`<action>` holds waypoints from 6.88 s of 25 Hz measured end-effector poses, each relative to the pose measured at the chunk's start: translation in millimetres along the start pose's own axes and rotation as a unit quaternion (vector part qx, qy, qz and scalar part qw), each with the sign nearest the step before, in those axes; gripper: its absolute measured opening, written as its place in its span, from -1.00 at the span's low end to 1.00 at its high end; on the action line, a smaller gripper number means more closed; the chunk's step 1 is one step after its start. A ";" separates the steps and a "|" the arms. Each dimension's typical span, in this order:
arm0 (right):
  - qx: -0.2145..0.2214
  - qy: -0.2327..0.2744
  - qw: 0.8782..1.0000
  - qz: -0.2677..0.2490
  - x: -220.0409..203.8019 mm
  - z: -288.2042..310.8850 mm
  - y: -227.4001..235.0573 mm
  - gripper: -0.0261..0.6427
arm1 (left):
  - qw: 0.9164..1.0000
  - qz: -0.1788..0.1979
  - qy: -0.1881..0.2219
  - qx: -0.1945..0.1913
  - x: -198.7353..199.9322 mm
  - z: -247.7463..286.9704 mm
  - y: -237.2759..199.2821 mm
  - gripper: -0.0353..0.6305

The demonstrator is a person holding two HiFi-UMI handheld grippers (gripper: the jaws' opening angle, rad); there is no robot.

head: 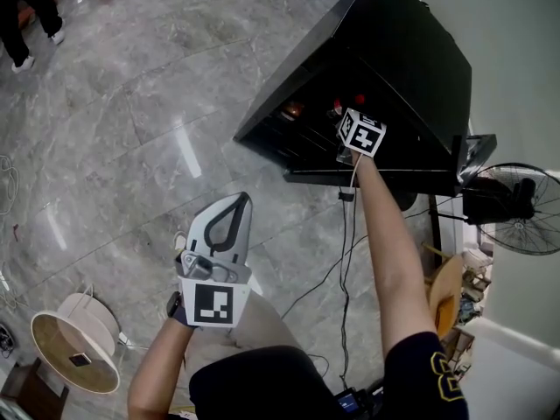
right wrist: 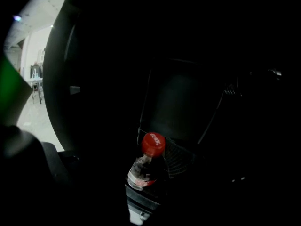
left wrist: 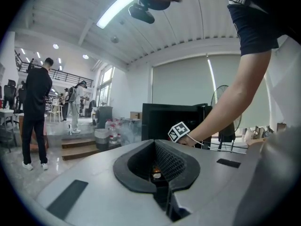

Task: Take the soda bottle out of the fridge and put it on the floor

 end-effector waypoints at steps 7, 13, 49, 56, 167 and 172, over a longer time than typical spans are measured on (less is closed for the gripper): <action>0.027 -0.025 0.999 0.035 3.4 -2.9 8.5 -0.49 | 1.000 -0.002 -0.005 -0.005 -7.0 -3.9 9.2 -0.84; 0.038 -0.050 0.998 0.008 3.2 -13.4 4.6 -0.50 | 1.000 -0.003 -0.009 -0.006 -11.4 -10.9 12.1 -0.84; 0.081 -0.147 0.961 -0.218 -27.5 -64.4 -19.8 -0.51 | 1.000 0.006 0.005 -0.013 -12.7 -36.8 35.1 -0.84; 0.120 -0.118 0.962 -0.216 -31.6 -98.0 -34.9 -0.51 | 1.000 0.007 -0.006 0.002 -15.6 -50.9 26.2 -0.84; 0.043 -0.509 0.857 0.074 -731.0 19.9 -187.4 -0.53 | 0.976 -0.073 -0.191 -0.078 -443.0 -34.8 102.4 -0.84; 0.034 -0.507 0.858 0.076 -731.0 19.1 -182.1 -0.54 | 0.975 -0.075 -0.193 -0.080 -442.8 -34.1 104.1 -0.84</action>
Point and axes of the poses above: the fingertips, and each gripper's own axes: z forward along the fingers, y to its right, x out of its top, the point moved 9 cm from there along -z, backward along the fingers, and after that the axes turned 13 degrees about z, right-handed, at the moved point
